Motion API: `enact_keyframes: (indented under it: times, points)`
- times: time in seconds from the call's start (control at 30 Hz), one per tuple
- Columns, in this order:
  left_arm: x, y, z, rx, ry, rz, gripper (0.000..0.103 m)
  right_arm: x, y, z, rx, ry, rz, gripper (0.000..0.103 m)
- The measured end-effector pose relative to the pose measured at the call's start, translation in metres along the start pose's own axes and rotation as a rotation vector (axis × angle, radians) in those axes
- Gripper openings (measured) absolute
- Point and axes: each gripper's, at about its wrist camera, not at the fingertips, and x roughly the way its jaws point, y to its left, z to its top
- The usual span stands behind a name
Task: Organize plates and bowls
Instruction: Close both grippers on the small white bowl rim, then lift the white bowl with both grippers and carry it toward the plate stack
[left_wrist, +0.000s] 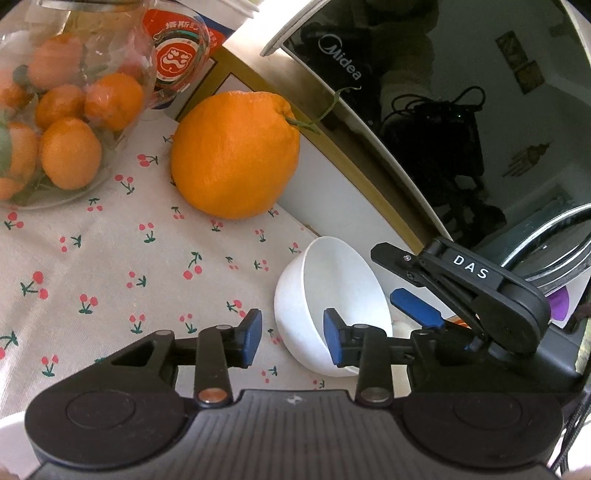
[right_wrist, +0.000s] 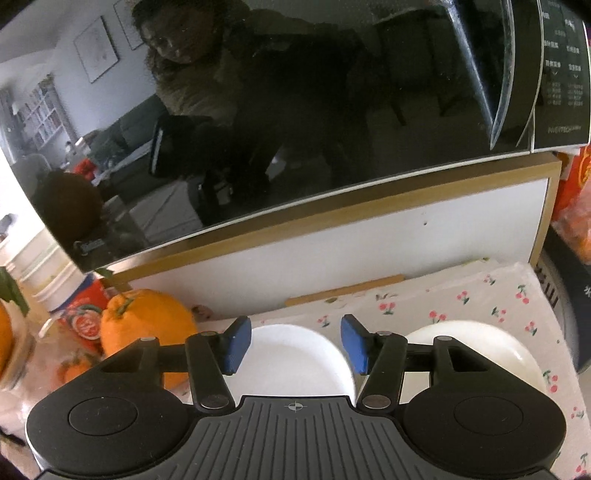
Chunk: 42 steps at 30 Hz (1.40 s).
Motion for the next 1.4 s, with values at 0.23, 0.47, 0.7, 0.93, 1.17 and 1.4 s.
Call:
enact_keyframes:
  times: [0.23,0.47,0.7,0.93,1.17,1.4]
  points:
    - [0.004,-0.003,-0.001,0.017,0.001,-0.008,0.034,0.016,0.004,-0.003,-0.055,0.054,-0.068,0.030]
    - [0.004,-0.005,-0.001,0.022,0.017,-0.035,0.021,0.011,-0.002,-0.008,-0.031,0.070,-0.075,0.019]
    - [-0.009,-0.009,0.005,0.026,0.027,-0.045,0.021,-0.011,0.003,-0.002,0.003,0.040,-0.042,0.018]
    - [-0.031,-0.019,0.011,0.045,0.041,-0.062,0.021,-0.043,0.014,0.004,-0.006,0.013,-0.044,0.018]
    - [-0.066,-0.033,0.008,0.120,0.046,-0.064,0.021,-0.080,0.023,-0.001,0.010,-0.002,-0.055,0.018]
    - [-0.100,-0.047,-0.005,0.212,0.084,-0.072,0.022,-0.124,0.027,-0.013,0.031,-0.008,-0.091,0.018]
